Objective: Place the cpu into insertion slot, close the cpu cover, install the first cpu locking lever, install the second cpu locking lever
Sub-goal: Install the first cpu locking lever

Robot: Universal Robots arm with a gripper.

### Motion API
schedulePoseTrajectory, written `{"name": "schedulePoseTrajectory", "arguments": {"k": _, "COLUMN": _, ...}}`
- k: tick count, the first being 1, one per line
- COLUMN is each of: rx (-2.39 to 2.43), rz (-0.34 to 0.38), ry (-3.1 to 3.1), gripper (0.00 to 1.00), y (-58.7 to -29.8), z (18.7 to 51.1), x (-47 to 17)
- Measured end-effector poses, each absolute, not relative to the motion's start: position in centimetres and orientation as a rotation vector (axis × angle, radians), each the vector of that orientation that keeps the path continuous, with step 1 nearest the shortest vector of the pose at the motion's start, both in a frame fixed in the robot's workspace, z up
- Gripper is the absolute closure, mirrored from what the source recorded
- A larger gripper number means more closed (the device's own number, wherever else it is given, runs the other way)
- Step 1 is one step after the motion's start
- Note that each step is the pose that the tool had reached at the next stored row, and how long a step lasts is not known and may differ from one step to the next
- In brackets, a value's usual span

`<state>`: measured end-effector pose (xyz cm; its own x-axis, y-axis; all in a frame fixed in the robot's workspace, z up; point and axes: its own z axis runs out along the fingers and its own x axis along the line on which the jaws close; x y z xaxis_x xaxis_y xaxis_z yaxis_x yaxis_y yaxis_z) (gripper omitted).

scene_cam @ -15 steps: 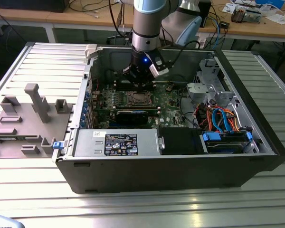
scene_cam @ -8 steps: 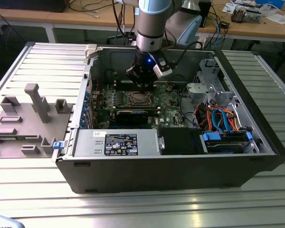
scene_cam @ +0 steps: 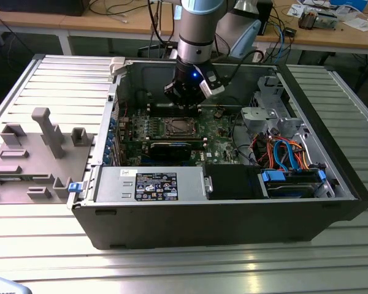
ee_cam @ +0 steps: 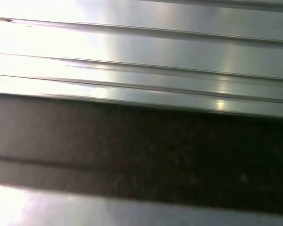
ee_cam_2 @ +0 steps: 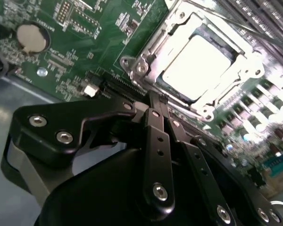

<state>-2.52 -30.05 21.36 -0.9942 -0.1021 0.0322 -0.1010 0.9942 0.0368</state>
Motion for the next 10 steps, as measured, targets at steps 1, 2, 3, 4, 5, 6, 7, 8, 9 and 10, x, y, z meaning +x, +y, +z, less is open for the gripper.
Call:
{"name": "schedulePoseTrajectory", "arguments": {"k": 1, "rx": 0.158, "rz": -0.054, "ry": -3.103, "gripper": 0.89, "y": -30.1, "z": 21.6, "x": -2.5}}
{"name": "schedulePoseTrajectory", "arguments": {"k": 2, "rx": 0.158, "rz": -0.054, "ry": -3.103, "gripper": 0.89, "y": -30.1, "z": 21.7, "x": -2.5}}
{"name": "schedulePoseTrajectory", "arguments": {"k": 3, "rx": 0.158, "rz": -0.054, "ry": -3.103, "gripper": 0.89, "y": -30.2, "z": 21.7, "x": -2.5}}
{"name": "schedulePoseTrajectory", "arguments": {"k": 4, "rx": 0.158, "rz": -0.054, "ry": -3.103, "gripper": 0.89, "y": -30.3, "z": 21.7, "x": -2.5}}
{"name": "schedulePoseTrajectory", "arguments": {"k": 5, "rx": 0.158, "rz": -0.054, "ry": -3.103, "gripper": 0.89, "y": -30.7, "z": 21.7, "x": -2.5}}
{"name": "schedulePoseTrajectory", "arguments": {"k": 6, "rx": 0.158, "rz": -0.054, "ry": -3.103, "gripper": 0.89, "y": -31.0, "z": 21.7, "x": -2.5}}
{"name": "schedulePoseTrajectory", "arguments": {"k": 7, "rx": 0.158, "rz": -0.054, "ry": -3.103, "gripper": 0.89, "y": -31.5, "z": 21.7, "x": -2.5}}
{"name": "schedulePoseTrajectory", "arguments": {"k": 8, "rx": 0.158, "rz": -0.054, "ry": -3.103, "gripper": 0.89, "y": -31.9, "z": 21.7, "x": -2.5}}
{"name": "schedulePoseTrajectory", "arguments": {"k": 9, "rx": 0.158, "rz": -0.054, "ry": -3.103, "gripper": 0.89, "y": -32.4, "z": 21.7, "x": -2.5}}
{"name": "schedulePoseTrajectory", "arguments": {"k": 10, "rx": 0.158, "rz": -0.054, "ry": -3.103, "gripper": 0.89, "y": -32.8, "z": 21.7, "x": -2.5}}
